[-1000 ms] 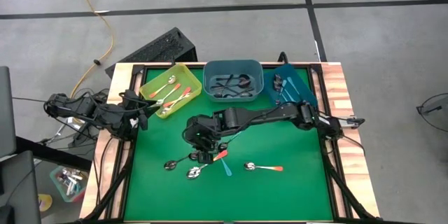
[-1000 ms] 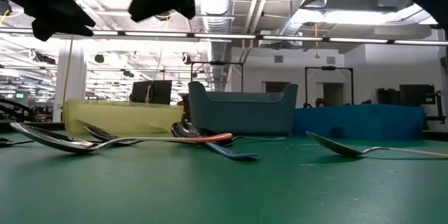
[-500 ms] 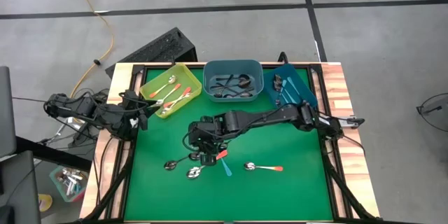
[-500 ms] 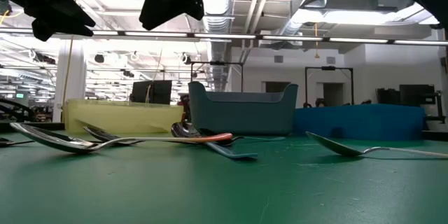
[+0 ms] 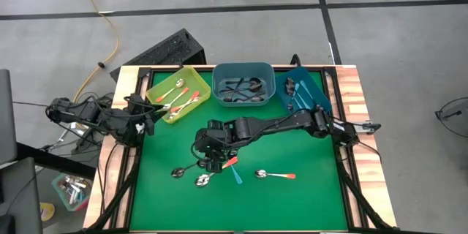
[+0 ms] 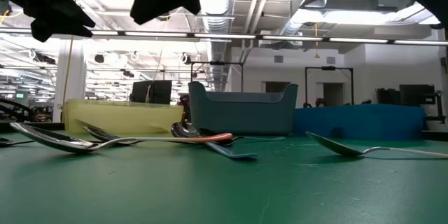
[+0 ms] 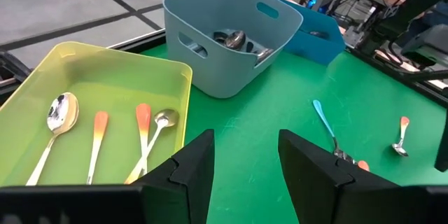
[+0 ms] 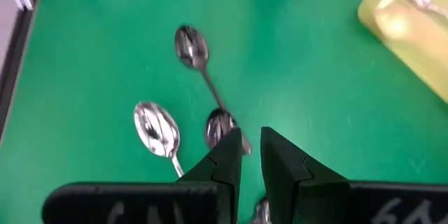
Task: Sort silverware by color (type)
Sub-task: Put the black spoon into the light blue bin
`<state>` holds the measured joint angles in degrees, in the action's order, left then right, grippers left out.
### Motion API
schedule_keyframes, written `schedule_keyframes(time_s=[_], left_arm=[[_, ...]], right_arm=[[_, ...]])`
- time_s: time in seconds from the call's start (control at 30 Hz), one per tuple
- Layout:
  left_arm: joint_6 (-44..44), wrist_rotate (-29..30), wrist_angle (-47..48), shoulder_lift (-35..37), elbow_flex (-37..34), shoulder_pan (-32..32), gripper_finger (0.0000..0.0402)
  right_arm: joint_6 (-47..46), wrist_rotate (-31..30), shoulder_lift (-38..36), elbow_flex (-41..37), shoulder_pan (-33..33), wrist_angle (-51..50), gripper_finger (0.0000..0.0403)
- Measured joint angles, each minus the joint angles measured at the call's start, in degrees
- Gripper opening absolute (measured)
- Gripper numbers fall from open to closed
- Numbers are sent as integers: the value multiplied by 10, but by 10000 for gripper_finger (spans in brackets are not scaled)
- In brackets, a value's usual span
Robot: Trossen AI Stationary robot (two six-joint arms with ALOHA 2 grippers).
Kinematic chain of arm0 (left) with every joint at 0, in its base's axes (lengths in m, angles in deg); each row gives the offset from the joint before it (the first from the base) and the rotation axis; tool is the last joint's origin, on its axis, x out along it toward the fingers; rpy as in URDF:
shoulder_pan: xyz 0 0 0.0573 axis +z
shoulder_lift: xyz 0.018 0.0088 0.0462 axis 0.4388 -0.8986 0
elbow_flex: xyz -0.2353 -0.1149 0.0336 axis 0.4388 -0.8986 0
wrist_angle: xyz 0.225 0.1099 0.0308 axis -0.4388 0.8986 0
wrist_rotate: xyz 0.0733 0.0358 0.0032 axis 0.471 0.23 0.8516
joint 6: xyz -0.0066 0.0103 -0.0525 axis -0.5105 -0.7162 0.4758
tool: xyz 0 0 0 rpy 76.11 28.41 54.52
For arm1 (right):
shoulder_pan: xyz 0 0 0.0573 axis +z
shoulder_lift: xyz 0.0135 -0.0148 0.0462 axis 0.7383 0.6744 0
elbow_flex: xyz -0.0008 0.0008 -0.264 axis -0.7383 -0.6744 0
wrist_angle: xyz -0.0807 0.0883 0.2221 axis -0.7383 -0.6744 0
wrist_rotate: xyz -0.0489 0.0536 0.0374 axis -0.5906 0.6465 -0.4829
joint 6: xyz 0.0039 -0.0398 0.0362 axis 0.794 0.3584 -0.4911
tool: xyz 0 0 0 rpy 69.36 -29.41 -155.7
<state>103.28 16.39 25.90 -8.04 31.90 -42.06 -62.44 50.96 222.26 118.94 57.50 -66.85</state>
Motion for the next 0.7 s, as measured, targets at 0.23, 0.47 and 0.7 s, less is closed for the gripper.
schedule_keyframes(time_s=[0.23, 0.47, 0.7], left_arm=[[0, 1, 0, 0, 0, 0, 143], [22, 0, 14, 0, 0, 0, 143], [25, -3, 15, 0, 0, 0, 143]], right_arm=[[11, 0, 28, 0, 2, 21, 68], [10, 5, 81, -1, 16, -19, 95], [-4, -11, 94, 1, 30, -30, 167]])
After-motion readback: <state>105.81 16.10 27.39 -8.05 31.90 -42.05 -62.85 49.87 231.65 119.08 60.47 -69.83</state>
